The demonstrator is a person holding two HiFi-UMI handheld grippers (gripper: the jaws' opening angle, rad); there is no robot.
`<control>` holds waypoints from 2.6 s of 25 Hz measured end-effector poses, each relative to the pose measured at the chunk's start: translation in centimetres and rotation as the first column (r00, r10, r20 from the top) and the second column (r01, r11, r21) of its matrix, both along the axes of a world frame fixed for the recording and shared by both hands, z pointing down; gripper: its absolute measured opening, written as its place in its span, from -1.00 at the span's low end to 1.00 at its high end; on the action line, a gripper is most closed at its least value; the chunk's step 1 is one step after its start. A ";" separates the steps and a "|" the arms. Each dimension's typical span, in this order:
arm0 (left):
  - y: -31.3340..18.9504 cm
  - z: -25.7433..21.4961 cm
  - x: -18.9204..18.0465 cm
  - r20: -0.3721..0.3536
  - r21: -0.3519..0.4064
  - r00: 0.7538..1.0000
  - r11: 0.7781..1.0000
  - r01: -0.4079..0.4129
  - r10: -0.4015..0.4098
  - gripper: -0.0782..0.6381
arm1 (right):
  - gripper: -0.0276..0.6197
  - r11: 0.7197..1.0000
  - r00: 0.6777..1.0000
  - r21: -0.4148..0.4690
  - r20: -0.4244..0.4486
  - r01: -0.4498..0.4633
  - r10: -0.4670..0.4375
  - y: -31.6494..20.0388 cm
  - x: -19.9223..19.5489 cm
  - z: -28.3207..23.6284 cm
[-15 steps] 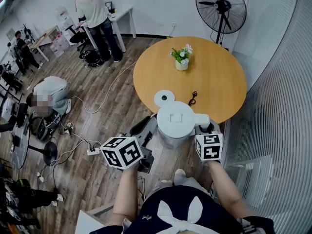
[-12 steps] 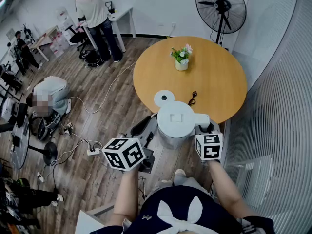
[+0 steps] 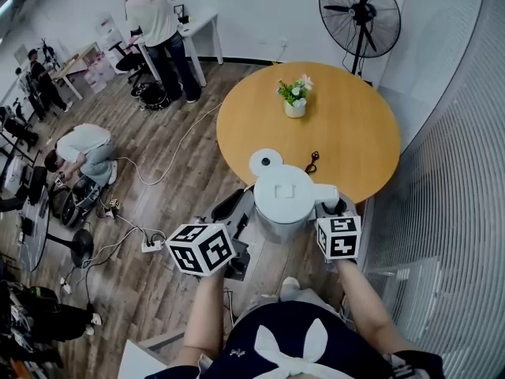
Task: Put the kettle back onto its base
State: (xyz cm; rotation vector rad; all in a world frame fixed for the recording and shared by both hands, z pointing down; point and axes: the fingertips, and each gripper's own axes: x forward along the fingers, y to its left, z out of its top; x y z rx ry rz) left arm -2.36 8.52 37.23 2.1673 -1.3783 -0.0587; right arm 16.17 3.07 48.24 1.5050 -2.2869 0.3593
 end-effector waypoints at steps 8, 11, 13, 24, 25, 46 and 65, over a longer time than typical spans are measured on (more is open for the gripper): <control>-0.6 0.3 -0.2 -0.017 0.017 0.998 0.998 0.056 -0.056 -0.55 | -0.55 0.999 0.999 0.015 0.000 0.046 -0.046 -1.4 -0.3 0.0; -0.9 0.5 0.0 -0.021 0.014 0.997 0.997 0.074 -0.073 -0.55 | -0.55 0.998 0.998 0.017 -0.003 0.064 -0.064 -1.9 -0.2 0.1; -1.2 0.7 0.2 -0.021 0.008 0.996 0.997 0.082 -0.082 -0.55 | -0.54 0.997 0.997 0.014 -0.004 0.073 -0.073 -2.3 0.0 0.3; -5.0 1.0 -0.7 -0.025 -0.008 0.996 0.996 0.087 -0.087 -0.56 | -0.54 0.997 0.997 -0.001 0.000 0.074 -0.074 -5.6 -0.8 0.8; -5.5 1.0 -0.8 -0.025 -0.009 0.996 0.996 0.083 -0.084 -0.56 | -0.54 0.997 0.997 0.000 -0.001 0.073 -0.073 -6.1 -1.0 0.7; -15.0 -0.2 -6.4 -0.045 0.016 0.998 0.999 0.042 -0.041 -0.56 | -0.53 0.999 1.000 0.034 -0.011 0.029 -0.028 -15.1 -6.1 -1.3; -21.6 -0.6 -9.2 -0.064 0.032 0.997 0.999 -0.039 0.041 -0.56 | -0.53 0.997 0.998 0.056 -0.028 -0.052 0.054 -20.4 -8.3 -2.3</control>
